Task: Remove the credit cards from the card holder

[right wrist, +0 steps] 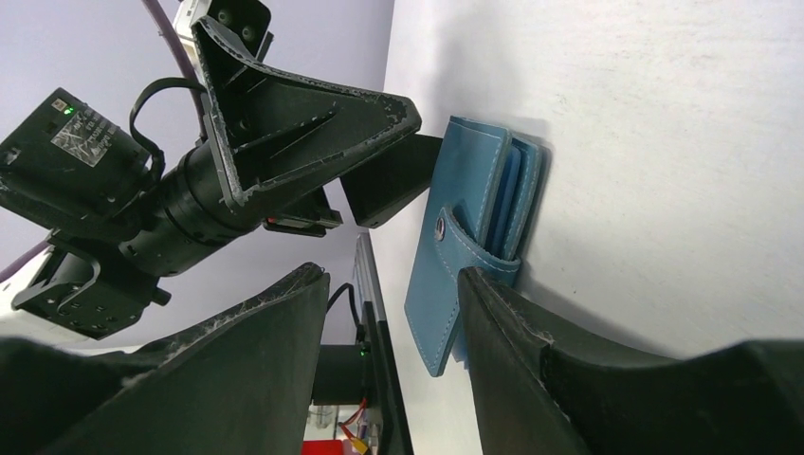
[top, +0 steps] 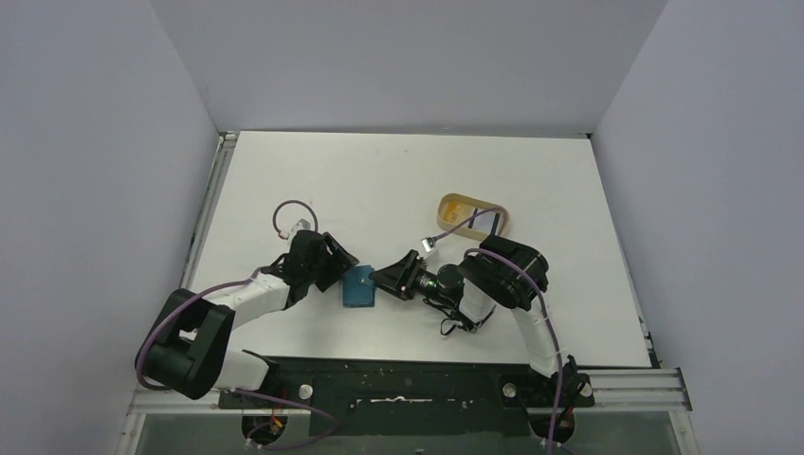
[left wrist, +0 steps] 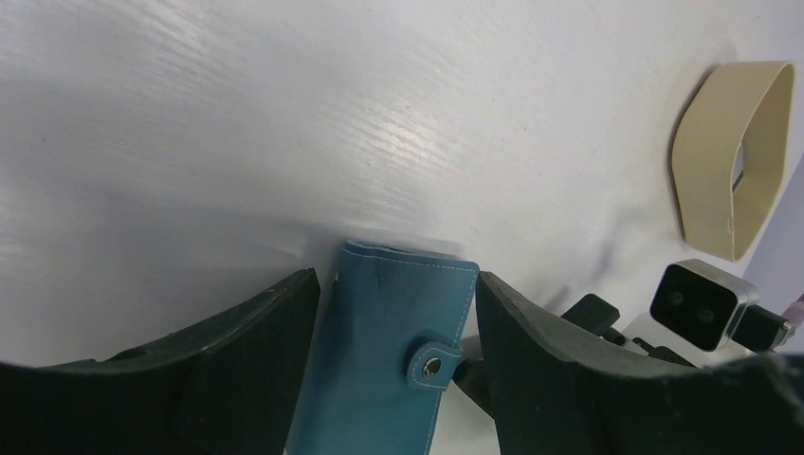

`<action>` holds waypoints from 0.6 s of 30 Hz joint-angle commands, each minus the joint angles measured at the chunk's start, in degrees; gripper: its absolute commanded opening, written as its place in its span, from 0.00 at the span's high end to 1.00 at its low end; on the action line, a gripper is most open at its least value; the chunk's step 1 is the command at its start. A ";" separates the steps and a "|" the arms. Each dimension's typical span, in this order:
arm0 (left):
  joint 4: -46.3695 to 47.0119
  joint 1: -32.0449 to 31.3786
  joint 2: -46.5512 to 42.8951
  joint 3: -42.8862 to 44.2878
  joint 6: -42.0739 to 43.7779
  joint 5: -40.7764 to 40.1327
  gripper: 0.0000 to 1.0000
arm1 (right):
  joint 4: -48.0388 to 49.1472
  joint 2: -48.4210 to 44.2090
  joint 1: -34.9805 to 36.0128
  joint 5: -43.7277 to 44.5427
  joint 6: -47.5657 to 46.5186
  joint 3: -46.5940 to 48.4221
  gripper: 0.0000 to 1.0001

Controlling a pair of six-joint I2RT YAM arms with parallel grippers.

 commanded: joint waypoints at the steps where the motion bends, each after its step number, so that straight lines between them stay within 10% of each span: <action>1: -8.88 -0.25 2.83 -5.39 0.45 0.49 0.38 | -8.97 4.23 0.45 0.87 -3.81 -1.09 0.45; 18: -10.90 -0.89 2.52 -11.62 0.11 9.62 0.44 | -8.51 5.08 0.28 0.57 -3.94 -1.09 0.43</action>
